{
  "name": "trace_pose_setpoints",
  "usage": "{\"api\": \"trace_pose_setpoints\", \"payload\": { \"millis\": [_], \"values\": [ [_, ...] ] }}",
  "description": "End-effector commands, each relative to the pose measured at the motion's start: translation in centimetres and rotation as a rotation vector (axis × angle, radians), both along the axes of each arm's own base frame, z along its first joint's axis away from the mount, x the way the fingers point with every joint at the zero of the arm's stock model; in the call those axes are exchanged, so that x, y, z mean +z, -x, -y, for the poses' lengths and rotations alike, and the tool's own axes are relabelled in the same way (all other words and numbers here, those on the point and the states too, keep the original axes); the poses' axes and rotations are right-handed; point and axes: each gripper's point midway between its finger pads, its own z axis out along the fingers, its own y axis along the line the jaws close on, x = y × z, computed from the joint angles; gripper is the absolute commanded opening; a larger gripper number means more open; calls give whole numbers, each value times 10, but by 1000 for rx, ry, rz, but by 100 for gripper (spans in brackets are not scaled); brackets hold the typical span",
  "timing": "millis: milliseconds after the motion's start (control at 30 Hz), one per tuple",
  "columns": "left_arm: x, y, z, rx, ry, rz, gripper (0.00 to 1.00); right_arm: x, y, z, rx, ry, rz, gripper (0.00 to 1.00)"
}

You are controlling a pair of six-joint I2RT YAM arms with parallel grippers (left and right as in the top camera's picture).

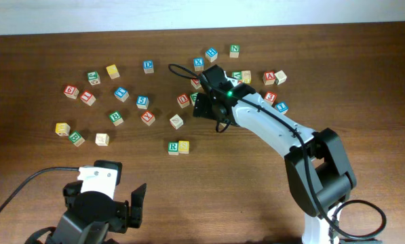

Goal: Spell out RSS
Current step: 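Reach the right gripper to a yellow S block and grasp it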

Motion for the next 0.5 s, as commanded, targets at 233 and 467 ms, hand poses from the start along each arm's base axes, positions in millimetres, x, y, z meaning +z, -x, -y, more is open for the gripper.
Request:
{"api": "trace_pose_setpoints", "payload": {
  "millis": [233, 467],
  "values": [
    [0, 0, 0, 9, 11, 0, 99, 4, -7, 29, -306, 48, 28, 99],
    [0, 0, 0, 9, 11, 0, 99, -29, -13, 34, -324, 19, -43, 86]
  ]
}}
